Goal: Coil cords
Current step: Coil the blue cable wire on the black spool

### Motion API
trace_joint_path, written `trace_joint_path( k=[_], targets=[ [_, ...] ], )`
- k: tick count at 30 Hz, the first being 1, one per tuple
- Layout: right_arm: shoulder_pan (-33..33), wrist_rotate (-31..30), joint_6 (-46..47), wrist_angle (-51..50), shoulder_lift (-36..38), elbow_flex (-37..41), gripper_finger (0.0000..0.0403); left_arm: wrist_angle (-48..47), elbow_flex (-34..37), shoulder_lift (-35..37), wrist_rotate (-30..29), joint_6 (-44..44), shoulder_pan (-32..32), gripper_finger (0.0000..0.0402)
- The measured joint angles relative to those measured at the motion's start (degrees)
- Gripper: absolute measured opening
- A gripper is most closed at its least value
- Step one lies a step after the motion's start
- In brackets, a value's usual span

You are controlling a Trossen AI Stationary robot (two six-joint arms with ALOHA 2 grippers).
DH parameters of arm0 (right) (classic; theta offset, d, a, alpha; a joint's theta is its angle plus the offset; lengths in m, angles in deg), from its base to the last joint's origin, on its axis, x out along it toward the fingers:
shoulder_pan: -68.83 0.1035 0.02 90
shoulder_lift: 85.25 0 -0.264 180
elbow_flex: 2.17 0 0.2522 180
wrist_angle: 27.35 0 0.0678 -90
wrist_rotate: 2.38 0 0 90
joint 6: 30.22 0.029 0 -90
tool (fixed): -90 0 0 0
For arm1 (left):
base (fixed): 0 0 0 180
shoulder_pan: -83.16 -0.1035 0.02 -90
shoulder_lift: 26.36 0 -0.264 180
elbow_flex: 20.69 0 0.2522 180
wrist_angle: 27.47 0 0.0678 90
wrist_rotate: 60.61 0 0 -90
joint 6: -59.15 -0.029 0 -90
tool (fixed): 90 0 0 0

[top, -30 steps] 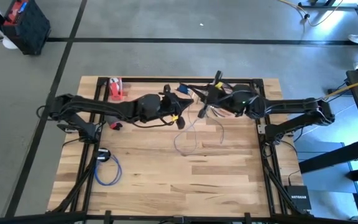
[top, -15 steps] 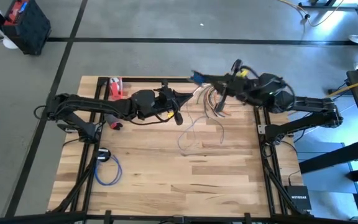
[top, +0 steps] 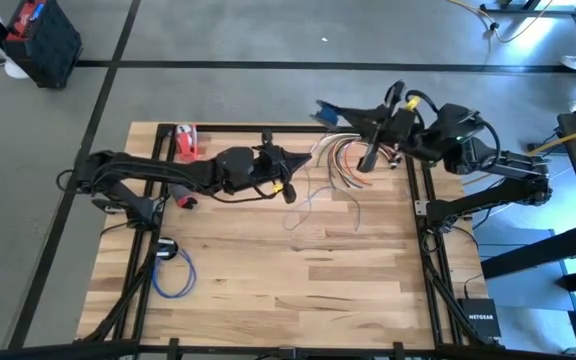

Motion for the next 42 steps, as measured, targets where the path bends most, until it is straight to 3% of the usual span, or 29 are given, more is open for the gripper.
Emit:
trace_joint_path(
  k=[6,11,15,18,28,35,42],
  targets=[
    [0.0,4.5,0.4,-11.3,0.2,-0.1,0.0005,-2.7,0.4,1.1,-0.1,-0.6,-1.7,0.0001],
    [0.0,5.4,-1.8,-20.8,-0.1,0.5,0.0005,-6.6,0.5,6.9,-0.6,1.1,-4.0,0.0001],
    [0.0,4.1,-3.4,-26.1,-1.7,0.7,0.0005,-9.7,0.3,11.2,-0.4,3.5,-4.6,0.0001],
    [0.0,-0.6,-4.8,-27.6,-3.7,0.7,0.0005,-9.6,0.3,12.4,0.9,5.2,-4.3,0.0001],
    [-0.1,-16.6,-9.9,-19.8,-14.0,0.9,0.0005,-9.4,0.3,12.0,3.1,8.6,-2.1,0.0001],
    [0.0,-15.7,-10.5,-8.5,-16.9,0.9,0.0005,-6.6,0.1,11.0,3.5,8.5,0.4,0.0001],
    [0.0,-9.6,-6.8,-0.6,-17.1,1.0,0.0005,-0.4,0.0,6.1,3.0,6.5,0.9,0.0001]
  ],
)
